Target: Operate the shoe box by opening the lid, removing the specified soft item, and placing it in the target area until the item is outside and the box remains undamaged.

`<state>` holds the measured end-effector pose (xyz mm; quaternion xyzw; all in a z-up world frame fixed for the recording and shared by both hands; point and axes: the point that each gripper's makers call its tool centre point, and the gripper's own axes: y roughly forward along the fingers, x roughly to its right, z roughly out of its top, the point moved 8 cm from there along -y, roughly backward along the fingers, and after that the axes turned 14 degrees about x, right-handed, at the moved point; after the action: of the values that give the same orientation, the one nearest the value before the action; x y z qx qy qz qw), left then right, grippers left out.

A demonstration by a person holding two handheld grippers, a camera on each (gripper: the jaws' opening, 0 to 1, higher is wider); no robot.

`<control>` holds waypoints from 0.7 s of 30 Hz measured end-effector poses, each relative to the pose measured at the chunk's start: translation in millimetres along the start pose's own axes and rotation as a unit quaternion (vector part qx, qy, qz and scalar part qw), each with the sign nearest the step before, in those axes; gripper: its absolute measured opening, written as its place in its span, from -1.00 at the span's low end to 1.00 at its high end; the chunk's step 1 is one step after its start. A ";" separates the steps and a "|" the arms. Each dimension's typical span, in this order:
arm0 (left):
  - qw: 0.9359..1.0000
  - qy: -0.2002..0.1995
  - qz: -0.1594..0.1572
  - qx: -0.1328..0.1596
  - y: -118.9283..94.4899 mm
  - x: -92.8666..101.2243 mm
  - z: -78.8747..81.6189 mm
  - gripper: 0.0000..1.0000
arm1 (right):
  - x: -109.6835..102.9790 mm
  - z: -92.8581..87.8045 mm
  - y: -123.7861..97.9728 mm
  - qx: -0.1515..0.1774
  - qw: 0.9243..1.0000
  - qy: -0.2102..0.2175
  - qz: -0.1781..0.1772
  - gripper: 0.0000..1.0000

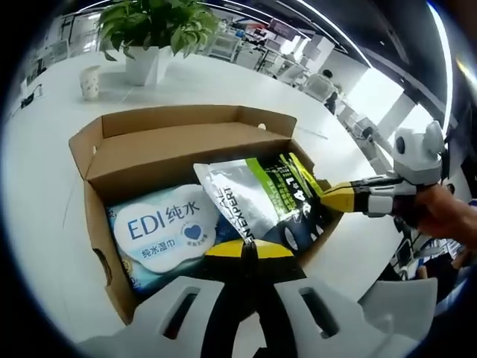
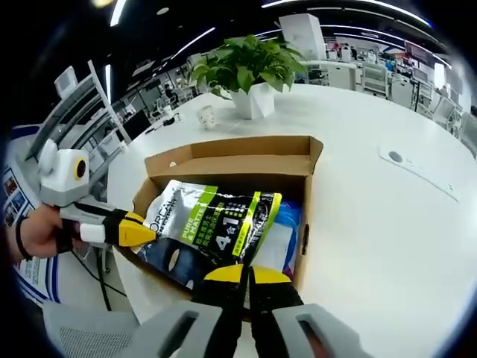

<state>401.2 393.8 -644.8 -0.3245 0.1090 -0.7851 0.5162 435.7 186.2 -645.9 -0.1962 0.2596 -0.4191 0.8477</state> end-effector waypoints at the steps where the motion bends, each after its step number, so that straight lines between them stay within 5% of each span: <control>1: 1.000 0.000 -0.002 0.001 0.5 1.9 1.7 -0.97 | 1.6 0.8 -1.9 0.003 1.000 0.001 -0.001 -1.00; 13: 0.998 0.026 -0.047 0.014 13.0 39.7 27.8 -0.97 | 24.4 16.1 -38.5 0.037 0.999 0.015 -0.033 -1.00; 21: 0.996 0.048 -0.076 0.009 27.5 67.3 36.6 -0.97 | 43.3 10.3 -61.1 0.042 0.997 0.024 -0.056 -1.00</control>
<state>427.1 328.4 -603.9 -0.2887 0.1014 -0.8378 0.4522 427.0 117.2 -616.2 -0.1644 0.2506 -0.4809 0.8240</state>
